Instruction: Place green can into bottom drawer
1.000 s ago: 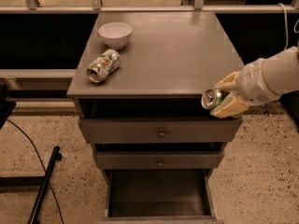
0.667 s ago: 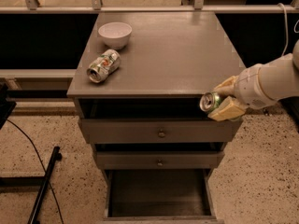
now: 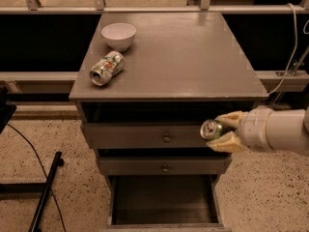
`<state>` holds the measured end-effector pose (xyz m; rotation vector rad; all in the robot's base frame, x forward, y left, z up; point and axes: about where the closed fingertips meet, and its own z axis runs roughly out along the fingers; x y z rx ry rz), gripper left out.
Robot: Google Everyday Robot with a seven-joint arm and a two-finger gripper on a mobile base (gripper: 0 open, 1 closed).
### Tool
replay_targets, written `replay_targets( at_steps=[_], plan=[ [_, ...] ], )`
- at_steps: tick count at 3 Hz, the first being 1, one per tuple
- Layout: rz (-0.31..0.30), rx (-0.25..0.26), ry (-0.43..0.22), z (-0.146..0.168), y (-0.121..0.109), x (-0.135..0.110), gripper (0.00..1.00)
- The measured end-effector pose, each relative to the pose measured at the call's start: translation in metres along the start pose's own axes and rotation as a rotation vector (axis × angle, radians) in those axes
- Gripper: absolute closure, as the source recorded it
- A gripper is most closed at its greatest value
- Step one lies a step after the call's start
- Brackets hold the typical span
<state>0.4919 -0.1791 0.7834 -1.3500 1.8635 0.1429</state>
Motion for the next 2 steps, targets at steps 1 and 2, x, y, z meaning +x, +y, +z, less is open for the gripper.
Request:
replay_targets(
  at_steps=[1, 2],
  plan=[
    [0.089, 0.052, -0.072, -0.003, 0.026, 0.019, 1.0],
    [0.119, 0.033, -0.284, 0.004, 0.051, 0.034, 1.0]
  ],
)
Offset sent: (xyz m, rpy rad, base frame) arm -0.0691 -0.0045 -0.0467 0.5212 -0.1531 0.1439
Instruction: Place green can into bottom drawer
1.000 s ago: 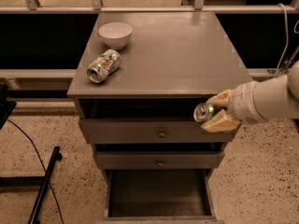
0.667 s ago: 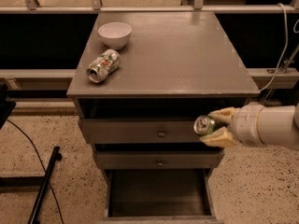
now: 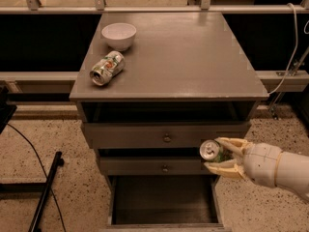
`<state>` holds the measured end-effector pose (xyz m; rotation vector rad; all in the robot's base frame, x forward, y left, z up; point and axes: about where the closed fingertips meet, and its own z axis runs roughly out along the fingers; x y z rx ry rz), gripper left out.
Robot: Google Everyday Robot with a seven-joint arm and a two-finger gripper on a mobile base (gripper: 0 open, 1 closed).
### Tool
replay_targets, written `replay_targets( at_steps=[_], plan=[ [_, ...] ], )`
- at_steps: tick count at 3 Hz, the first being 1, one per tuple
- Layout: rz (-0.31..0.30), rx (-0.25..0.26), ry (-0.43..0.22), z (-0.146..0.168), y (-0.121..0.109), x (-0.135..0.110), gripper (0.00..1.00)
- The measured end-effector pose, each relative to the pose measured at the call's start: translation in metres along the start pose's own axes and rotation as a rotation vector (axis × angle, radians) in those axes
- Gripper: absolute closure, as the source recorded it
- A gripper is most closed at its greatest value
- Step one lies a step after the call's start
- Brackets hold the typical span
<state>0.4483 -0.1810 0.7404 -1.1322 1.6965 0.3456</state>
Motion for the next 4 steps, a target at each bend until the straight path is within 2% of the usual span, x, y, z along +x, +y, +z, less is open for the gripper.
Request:
replay_targets(
  at_steps=[1, 2, 3, 4],
  plan=[
    [0.002, 0.005, 0.01, 0.001, -0.002, 0.003, 1.0],
    [0.019, 0.026, -0.029, 0.004, -0.016, 0.039, 1.0],
    [0.055, 0.021, -0.101, 0.009, -0.024, 0.098, 1.0],
    [0.093, 0.004, -0.184, 0.019, -0.028, 0.146, 1.0]
  ],
)
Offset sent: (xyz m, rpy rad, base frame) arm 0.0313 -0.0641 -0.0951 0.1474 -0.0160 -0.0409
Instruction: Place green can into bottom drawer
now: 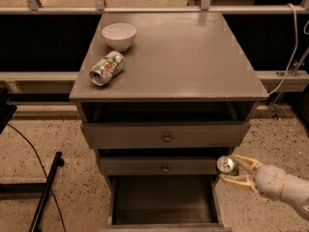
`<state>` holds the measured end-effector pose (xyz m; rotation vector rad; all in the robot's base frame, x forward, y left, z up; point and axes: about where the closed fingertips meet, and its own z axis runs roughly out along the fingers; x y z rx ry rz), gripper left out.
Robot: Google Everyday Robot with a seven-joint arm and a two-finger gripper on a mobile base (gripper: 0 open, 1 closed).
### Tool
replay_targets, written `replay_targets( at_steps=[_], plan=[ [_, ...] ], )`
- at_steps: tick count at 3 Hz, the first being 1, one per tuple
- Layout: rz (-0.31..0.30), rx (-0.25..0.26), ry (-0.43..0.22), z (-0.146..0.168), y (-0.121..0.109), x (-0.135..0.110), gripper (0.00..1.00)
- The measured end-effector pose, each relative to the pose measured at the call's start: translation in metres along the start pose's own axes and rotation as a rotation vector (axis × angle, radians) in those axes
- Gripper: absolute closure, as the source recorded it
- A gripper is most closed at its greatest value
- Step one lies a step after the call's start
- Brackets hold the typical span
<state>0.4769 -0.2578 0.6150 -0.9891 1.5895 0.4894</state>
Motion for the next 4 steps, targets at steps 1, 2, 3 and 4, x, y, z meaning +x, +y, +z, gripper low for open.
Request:
replay_targets(
  at_steps=[1, 2, 3, 4],
  plan=[
    [0.018, -0.004, -0.022, 0.003, 0.0, 0.011, 1.0],
    [0.017, -0.005, -0.022, 0.003, 0.0, 0.011, 1.0],
    [0.092, -0.076, -0.094, 0.017, 0.005, 0.026, 1.0],
    [0.249, -0.245, -0.206, 0.053, 0.041, 0.077, 1.0]
  ],
)
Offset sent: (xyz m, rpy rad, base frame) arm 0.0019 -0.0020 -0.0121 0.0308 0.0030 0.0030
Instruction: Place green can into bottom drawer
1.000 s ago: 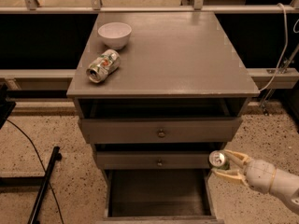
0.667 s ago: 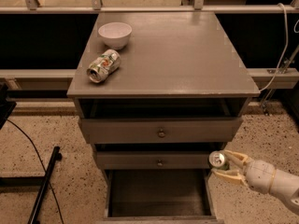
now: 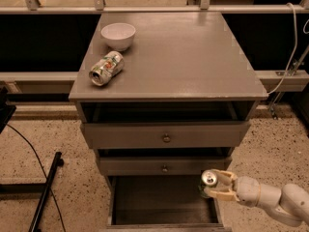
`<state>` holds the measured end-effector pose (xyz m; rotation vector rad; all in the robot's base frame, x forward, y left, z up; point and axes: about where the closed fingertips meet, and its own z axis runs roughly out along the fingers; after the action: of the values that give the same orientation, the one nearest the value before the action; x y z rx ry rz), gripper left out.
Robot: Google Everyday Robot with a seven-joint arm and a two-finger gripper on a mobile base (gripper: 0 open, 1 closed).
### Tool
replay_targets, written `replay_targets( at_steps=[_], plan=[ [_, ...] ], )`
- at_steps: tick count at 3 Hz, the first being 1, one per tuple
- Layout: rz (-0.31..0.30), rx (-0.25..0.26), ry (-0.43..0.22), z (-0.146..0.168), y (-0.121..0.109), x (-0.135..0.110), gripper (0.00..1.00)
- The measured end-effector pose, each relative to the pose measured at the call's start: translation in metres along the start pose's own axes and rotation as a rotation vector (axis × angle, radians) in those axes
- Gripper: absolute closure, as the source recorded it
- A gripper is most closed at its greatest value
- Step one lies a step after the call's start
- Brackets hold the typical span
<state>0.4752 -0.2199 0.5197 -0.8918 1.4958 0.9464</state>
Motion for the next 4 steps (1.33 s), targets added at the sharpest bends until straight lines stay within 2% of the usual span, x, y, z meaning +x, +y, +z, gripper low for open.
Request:
replay_targets(
  at_steps=[1, 2, 3, 4],
  plan=[
    [0.047, -0.06, -0.051, 0.011, 0.016, 0.021, 1.0],
    [0.051, -0.073, -0.053, 0.012, 0.021, 0.024, 1.0],
    [0.011, -0.114, -0.063, 0.007, 0.028, 0.031, 1.0],
    [-0.035, -0.182, -0.072, 0.003, 0.032, 0.054, 1.0]
  ],
)
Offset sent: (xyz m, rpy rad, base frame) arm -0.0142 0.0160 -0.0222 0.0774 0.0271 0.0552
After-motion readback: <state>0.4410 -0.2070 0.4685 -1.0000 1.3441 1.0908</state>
